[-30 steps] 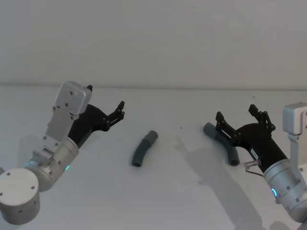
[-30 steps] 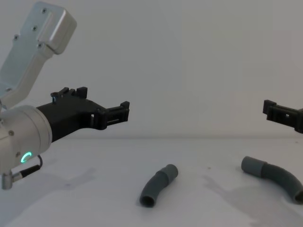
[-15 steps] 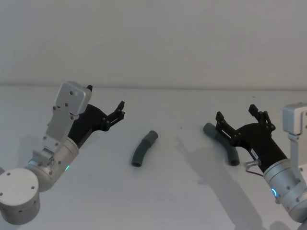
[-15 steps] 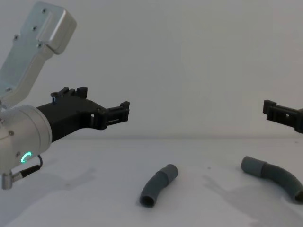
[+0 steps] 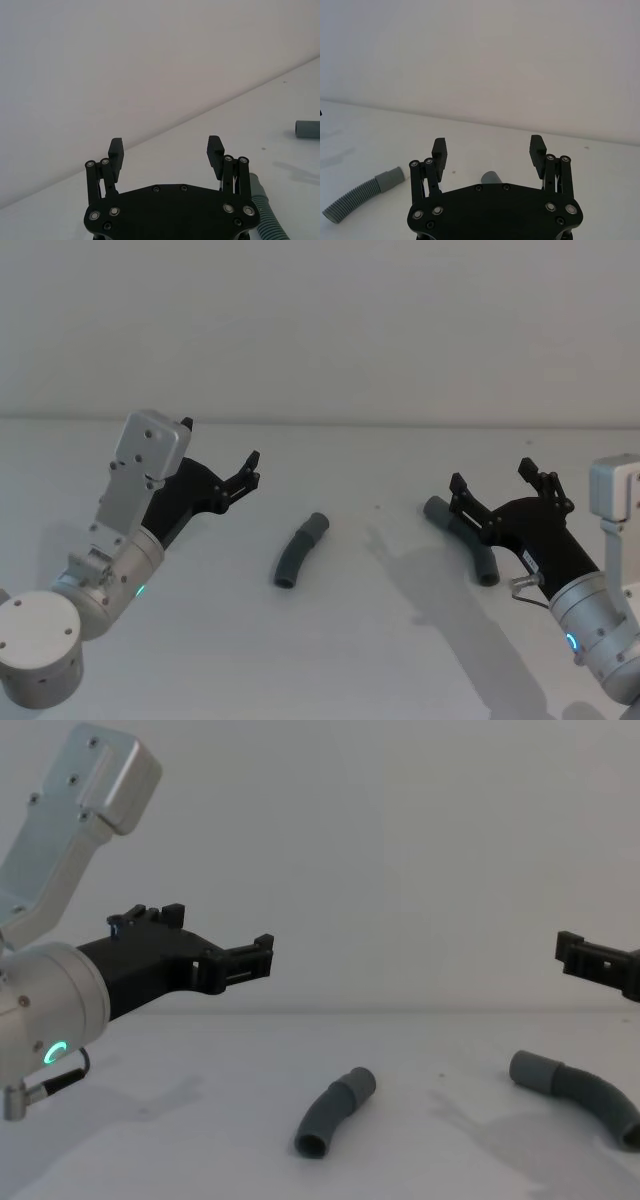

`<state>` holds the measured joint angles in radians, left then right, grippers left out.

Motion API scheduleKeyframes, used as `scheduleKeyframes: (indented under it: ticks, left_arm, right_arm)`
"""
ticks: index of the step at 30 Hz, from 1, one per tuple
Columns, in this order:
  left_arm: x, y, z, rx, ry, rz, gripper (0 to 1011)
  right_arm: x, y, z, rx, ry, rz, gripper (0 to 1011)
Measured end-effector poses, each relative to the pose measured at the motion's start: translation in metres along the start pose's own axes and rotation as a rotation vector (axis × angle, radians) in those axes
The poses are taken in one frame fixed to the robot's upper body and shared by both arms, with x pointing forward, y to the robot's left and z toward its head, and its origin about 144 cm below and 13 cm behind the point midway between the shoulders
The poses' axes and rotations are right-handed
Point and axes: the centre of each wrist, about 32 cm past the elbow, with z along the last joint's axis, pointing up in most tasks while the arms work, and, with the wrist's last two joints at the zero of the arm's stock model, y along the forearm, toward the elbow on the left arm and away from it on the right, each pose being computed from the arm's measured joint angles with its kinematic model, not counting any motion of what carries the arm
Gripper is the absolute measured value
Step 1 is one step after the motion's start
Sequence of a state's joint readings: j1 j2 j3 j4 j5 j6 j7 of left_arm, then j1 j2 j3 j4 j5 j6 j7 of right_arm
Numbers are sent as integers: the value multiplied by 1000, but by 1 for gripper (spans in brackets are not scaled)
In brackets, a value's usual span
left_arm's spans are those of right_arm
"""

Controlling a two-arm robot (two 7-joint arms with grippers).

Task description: Use both hands to pick up one end of the pipe from the table, align the ends, and insert them.

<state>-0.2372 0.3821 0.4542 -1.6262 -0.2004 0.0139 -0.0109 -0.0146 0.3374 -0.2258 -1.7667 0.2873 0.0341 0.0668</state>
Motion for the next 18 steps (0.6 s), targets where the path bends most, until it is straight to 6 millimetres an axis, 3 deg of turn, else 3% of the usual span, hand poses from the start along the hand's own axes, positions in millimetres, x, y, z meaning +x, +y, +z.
scheduleKeyframes:
  ticks: [18]
  left_arm:
    - [0,0,0,0,0,0,1001]
  right_arm:
    - [0,0,0,0,0,0,1000]
